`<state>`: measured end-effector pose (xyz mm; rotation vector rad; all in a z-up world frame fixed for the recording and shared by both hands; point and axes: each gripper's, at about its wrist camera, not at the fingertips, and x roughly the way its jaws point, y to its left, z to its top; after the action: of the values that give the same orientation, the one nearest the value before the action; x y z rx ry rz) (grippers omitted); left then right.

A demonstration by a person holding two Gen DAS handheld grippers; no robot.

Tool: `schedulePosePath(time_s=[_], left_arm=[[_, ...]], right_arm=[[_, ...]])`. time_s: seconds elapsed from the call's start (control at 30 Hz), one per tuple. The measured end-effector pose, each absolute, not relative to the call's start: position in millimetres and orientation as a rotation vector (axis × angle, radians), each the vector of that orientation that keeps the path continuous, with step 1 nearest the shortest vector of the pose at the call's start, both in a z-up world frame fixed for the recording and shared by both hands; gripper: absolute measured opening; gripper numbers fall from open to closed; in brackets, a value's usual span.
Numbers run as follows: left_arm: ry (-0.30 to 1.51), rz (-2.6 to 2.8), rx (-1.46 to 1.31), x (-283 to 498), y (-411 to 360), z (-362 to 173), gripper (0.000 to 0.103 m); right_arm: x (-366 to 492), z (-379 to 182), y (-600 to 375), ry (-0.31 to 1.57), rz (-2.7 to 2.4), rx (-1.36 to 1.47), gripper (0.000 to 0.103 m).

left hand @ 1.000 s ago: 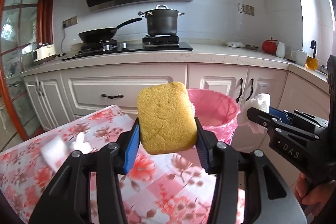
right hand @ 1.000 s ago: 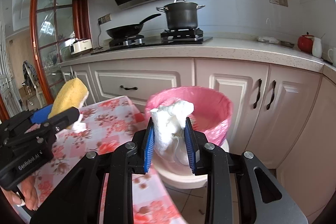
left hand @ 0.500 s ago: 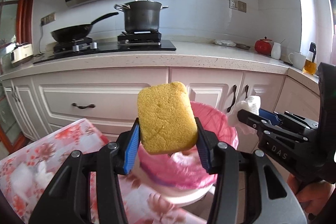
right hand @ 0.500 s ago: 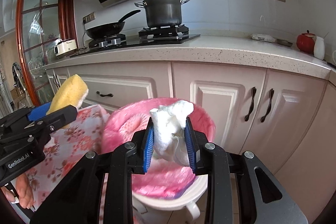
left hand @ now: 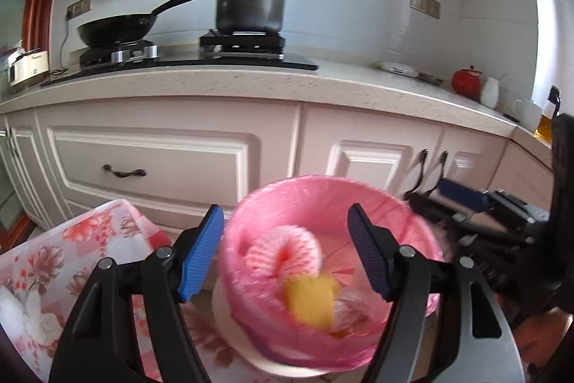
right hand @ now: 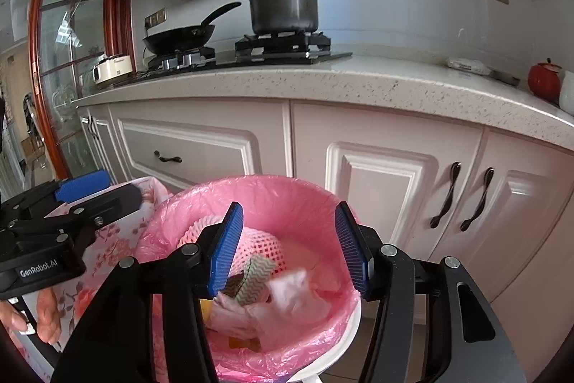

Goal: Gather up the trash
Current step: 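Carry the tissue and sponge over the pink bin and open both tools, then move both tools back over the table toward the foam block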

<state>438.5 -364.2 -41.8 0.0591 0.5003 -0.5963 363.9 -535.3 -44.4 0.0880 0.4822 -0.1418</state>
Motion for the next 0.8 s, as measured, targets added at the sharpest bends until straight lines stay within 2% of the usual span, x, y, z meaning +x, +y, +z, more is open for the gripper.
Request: schedulePosePath(time_s=[0.27,0.37,0.57,0.8], left_arm=[[0.496,-0.45,0.015,413,-282,-39,0.092],[0.485,-0.383,-0.009,391,-244,-36,0.096],[0.448,-0.292,0.019,339,-179,-30,0.098],[0.44,-0.22,0.023,291,-107,-25,0.098]], right_arm=[[326,-31,-519,0.446,-0.137,0.135,0.052],[311,-22,-501,0.436,-0.108,0.135,0.052],[287,-4,-444,0.414,-0.035,0.101,0.053],[269,5,-365,0.42,0.056,0.107,0.061]])
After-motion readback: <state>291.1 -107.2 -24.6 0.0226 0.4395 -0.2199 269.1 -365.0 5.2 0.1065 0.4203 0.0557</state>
